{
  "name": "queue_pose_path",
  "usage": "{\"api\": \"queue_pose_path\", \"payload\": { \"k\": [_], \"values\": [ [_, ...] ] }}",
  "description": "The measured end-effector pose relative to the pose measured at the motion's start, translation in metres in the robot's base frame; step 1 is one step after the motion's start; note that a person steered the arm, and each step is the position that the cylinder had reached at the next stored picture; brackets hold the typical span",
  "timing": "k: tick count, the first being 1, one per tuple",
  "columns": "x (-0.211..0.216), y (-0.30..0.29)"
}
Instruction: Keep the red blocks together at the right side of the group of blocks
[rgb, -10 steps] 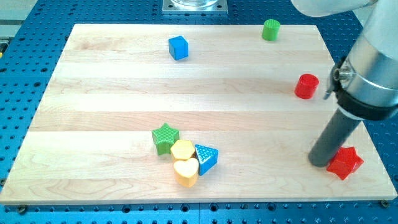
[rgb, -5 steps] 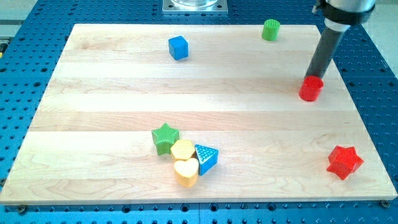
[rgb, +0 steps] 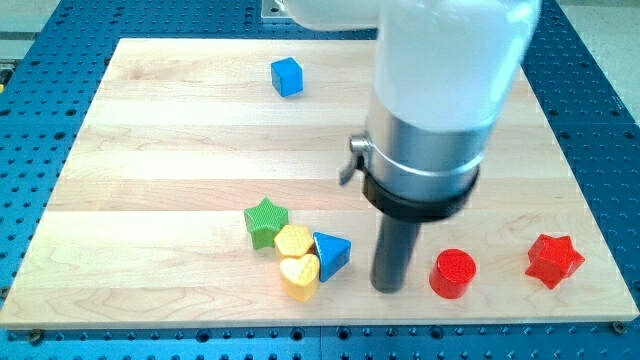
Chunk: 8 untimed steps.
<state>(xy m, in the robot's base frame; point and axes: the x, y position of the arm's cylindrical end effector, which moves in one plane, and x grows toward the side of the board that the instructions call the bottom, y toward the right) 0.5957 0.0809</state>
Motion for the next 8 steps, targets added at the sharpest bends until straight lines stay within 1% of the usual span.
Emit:
{"api": "queue_pose_path", "payload": {
  "k": [1,2,3,4,5,6,7,8],
  "values": [
    [-0.006,0.089],
    [-0.010,0.108],
    [-0.030,0.024],
    [-0.096,0.079],
    [-0.095,0.221],
    [-0.020,0.251],
    [-0.005,0.203],
    [-0.018,0.181]
  ]
}}
